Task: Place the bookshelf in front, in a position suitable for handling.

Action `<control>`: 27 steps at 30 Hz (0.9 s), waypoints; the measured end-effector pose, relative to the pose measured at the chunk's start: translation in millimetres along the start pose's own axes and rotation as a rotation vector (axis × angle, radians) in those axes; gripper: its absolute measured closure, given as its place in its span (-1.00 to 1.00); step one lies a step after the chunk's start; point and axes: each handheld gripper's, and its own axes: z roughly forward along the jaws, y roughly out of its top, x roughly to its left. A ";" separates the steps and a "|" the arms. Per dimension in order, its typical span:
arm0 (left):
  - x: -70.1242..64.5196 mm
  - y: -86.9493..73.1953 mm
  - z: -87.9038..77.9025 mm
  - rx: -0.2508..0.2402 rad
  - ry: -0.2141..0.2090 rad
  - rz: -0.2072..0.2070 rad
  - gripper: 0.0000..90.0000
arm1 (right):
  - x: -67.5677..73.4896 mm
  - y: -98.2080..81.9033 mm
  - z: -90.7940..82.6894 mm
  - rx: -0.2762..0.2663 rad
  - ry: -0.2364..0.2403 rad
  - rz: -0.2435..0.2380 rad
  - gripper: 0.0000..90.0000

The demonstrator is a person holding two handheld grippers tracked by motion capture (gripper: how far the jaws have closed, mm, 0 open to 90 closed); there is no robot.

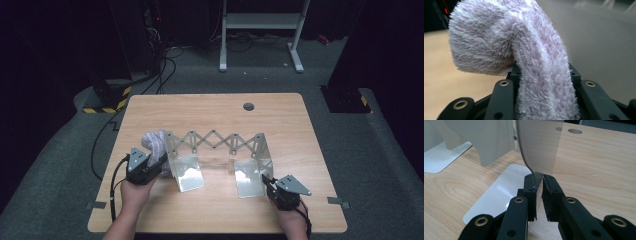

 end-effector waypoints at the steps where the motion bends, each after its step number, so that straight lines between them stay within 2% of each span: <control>1: -1.3 6.1 -4.5 -0.025 0.001 0.005 0.39 | 0.0 0.0 -0.1 0.000 0.000 0.001 0.82; 2: -1.3 6.1 -4.5 -0.025 0.001 0.005 0.39 | 0.0 0.0 -0.1 0.000 0.000 0.001 0.82; 3: -3.4 15.2 -11.4 -0.055 0.002 0.020 0.39 | 0.0 -0.1 -0.1 0.000 0.000 0.000 0.82; 6: -4.1 17.6 -12.7 -0.064 0.004 0.030 0.39 | 0.1 0.0 0.0 0.000 -0.001 0.000 0.82; 8: -2.3 13.7 -9.7 -0.056 0.002 0.022 0.39 | 0.2 0.0 0.0 0.001 -0.001 -0.001 0.81; 10: 1.3 5.1 -3.7 -0.038 -0.002 -0.005 0.39 | 0.1 0.0 0.0 0.000 0.000 -0.001 0.81; 11: 4.0 -6.7 4.5 -0.007 -0.007 -0.031 0.39 | 0.1 -0.1 0.0 0.000 0.000 -0.001 0.82; 12: 4.0 -6.7 4.5 -0.007 -0.007 -0.031 0.39 | 0.1 -0.1 0.0 0.000 0.000 -0.001 0.82; 14: 5.6 -20.2 13.7 0.034 -0.008 -0.045 0.40 | 0.0 -0.2 0.0 -0.001 0.000 -0.001 0.81; 15: 5.9 -34.3 22.8 0.083 -0.009 -0.052 0.40 | -0.1 -0.2 0.0 -0.001 0.001 -0.002 0.82; 16: 5.9 -34.3 22.8 0.083 -0.009 -0.052 0.40 | -0.1 -0.2 0.0 -0.001 0.001 -0.002 0.82; 17: 6.1 -46.5 30.6 0.136 -0.011 -0.049 0.40 | -0.2 -0.3 0.0 -0.001 0.001 -0.002 0.81; 18: 6.1 -46.5 30.6 0.136 -0.011 -0.049 0.40 | -0.2 -0.3 0.0 -0.001 0.001 -0.002 0.81; 19: 6.7 -54.6 36.6 0.187 -0.012 -0.043 0.40 | -0.2 -0.3 0.0 -0.001 0.002 -0.002 0.81; 20: 6.7 -54.6 36.6 0.187 -0.012 -0.043 0.40 | -0.2 -0.3 0.0 -0.001 0.002 -0.002 0.81; 21: 7.8 -60.1 40.8 0.225 -0.015 -0.041 0.40 | -0.2 -0.3 0.1 -0.001 0.002 -0.002 0.81; 24: 8.9 -63.1 42.4 0.235 -0.013 -0.040 0.39 | -0.2 -0.2 0.0 0.000 0.002 -0.002 0.81; 27: 8.7 -62.1 41.3 0.219 -0.018 -0.052 0.39 | -0.1 -0.3 0.0 -0.001 0.001 -0.001 0.81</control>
